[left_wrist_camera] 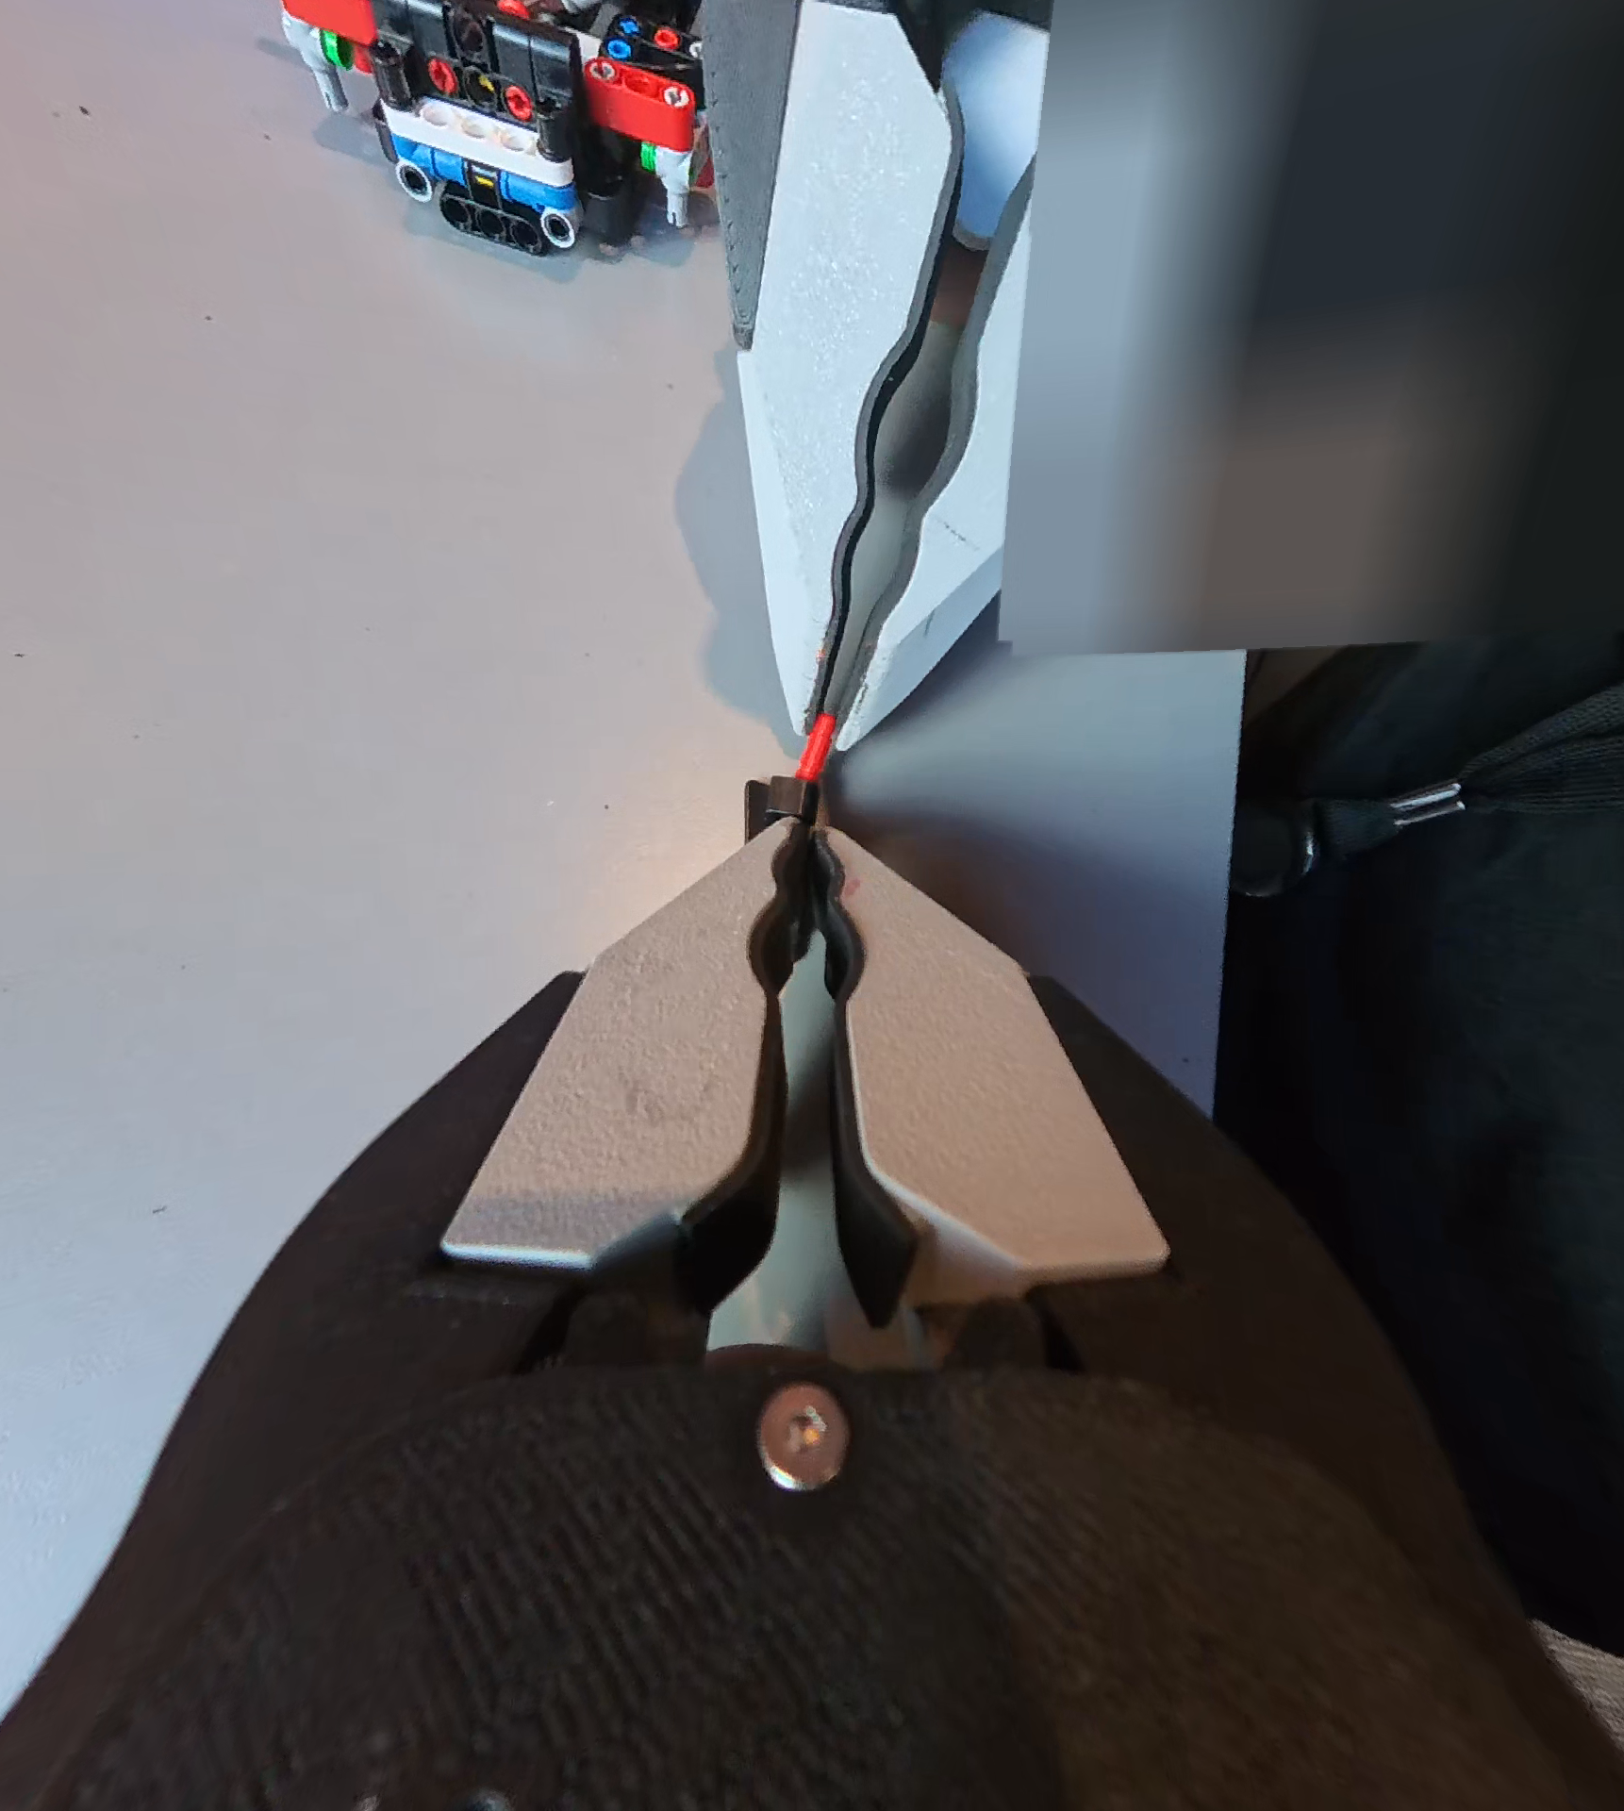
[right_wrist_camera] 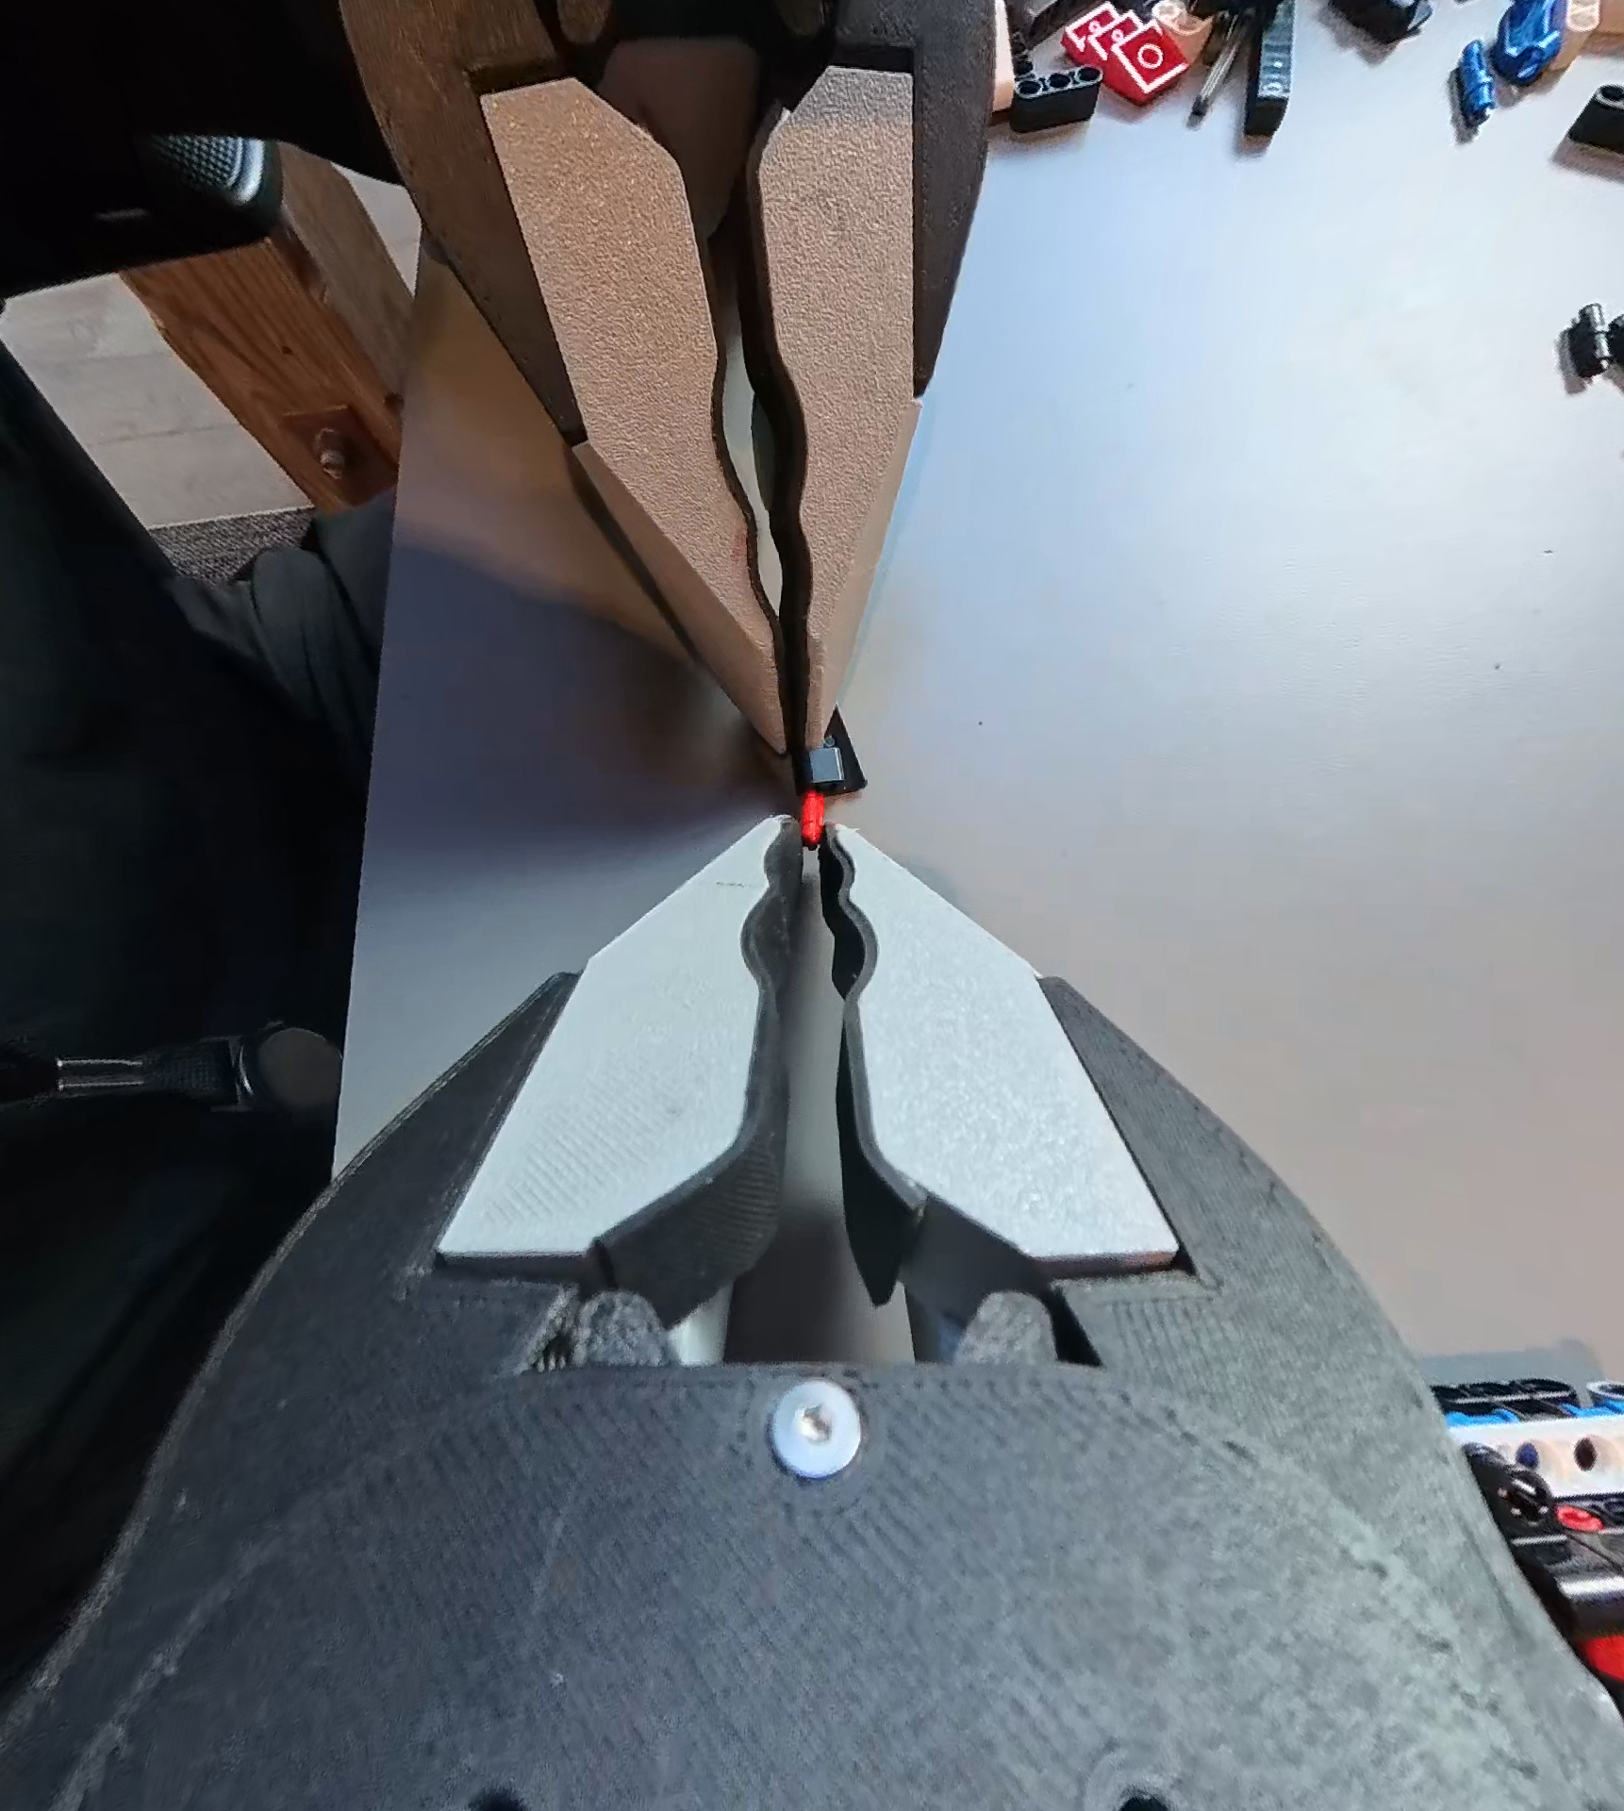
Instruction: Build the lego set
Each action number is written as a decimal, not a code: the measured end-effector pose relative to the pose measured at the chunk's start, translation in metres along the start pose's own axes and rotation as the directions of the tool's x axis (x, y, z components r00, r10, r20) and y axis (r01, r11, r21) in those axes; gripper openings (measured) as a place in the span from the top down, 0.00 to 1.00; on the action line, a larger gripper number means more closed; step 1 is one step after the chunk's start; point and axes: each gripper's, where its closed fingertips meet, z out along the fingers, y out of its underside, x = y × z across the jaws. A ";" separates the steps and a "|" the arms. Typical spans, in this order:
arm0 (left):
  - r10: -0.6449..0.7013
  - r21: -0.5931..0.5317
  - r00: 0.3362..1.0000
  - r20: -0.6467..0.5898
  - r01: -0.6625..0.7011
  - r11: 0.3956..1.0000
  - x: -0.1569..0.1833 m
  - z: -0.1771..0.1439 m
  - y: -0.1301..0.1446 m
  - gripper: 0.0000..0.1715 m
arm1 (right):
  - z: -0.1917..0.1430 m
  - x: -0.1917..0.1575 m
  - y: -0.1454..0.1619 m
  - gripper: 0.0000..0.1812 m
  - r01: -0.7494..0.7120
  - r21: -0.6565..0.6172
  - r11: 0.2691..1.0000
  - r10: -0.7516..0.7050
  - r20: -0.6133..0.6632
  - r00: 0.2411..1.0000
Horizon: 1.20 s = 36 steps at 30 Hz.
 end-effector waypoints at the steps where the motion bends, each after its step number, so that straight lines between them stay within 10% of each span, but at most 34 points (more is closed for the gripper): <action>1: -0.004 0.000 1.000 -0.005 0.004 1.000 0.000 0.000 0.000 1.00 | 0.000 0.000 0.000 1.00 0.003 0.001 1.000 -0.003 0.001 1.000; 36: 0.098 -0.035 0.994 0.051 -0.097 0.995 -0.006 0.003 -0.003 0.94 | 0.000 0.001 0.002 1.00 -0.002 -0.013 1.000 0.003 0.018 1.000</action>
